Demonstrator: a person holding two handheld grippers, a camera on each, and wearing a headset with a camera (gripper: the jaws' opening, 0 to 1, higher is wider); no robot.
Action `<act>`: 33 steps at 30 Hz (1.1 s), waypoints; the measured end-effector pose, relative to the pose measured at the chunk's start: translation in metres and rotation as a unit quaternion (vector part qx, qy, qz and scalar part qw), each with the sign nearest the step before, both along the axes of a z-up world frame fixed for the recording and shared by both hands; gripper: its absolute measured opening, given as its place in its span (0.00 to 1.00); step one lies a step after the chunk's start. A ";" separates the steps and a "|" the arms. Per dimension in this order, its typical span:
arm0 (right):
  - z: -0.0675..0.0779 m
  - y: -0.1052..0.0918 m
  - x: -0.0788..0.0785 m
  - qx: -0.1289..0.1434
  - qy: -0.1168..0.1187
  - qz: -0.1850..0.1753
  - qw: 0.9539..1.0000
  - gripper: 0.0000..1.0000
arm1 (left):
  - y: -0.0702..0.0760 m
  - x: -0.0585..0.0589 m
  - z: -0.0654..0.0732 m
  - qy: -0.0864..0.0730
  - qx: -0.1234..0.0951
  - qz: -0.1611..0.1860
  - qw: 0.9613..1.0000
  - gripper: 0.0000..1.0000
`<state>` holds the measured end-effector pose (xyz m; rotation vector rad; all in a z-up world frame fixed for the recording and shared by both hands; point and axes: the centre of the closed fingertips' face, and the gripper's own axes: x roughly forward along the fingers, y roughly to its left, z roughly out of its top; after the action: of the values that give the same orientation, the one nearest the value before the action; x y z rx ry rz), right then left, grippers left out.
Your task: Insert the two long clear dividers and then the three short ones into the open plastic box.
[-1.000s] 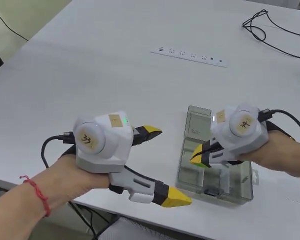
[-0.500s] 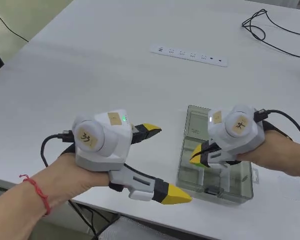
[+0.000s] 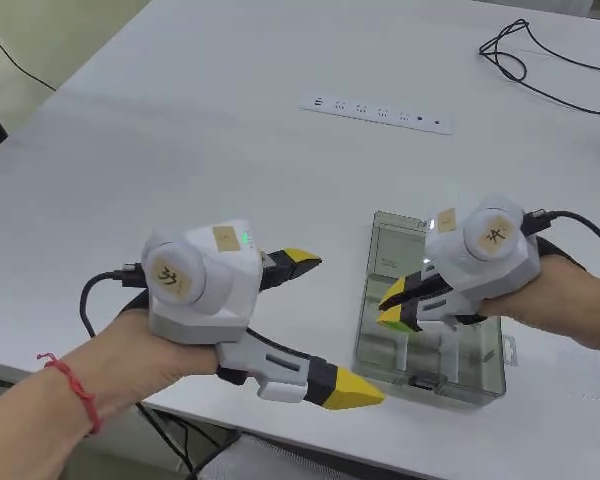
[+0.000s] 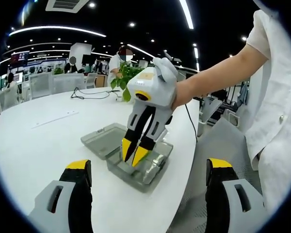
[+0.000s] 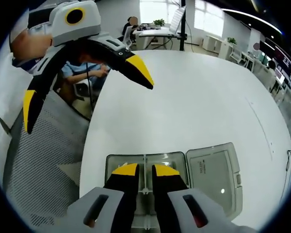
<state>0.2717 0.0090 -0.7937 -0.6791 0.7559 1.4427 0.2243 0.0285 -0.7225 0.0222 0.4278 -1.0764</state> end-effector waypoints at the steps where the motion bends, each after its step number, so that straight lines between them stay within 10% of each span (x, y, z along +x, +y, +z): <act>1: 0.003 -0.001 0.002 0.003 -0.003 -0.002 1.000 0.13 | 0.000 0.000 0.000 0.000 0.000 0.000 1.000 1.00; 19: 0.049 -0.032 0.000 0.043 -0.015 -0.044 0.998 0.30 | 0.005 0.000 0.005 -0.004 0.003 0.002 1.000 1.00; 33: 0.054 -0.082 0.000 0.030 -0.018 -0.076 0.996 0.42 | 0.006 0.000 0.007 -0.003 0.003 -0.001 1.000 1.00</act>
<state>0.2712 -0.0726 -0.7392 -0.5883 0.7179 1.3054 0.2246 0.0343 -0.7158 0.0314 0.4265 -1.0758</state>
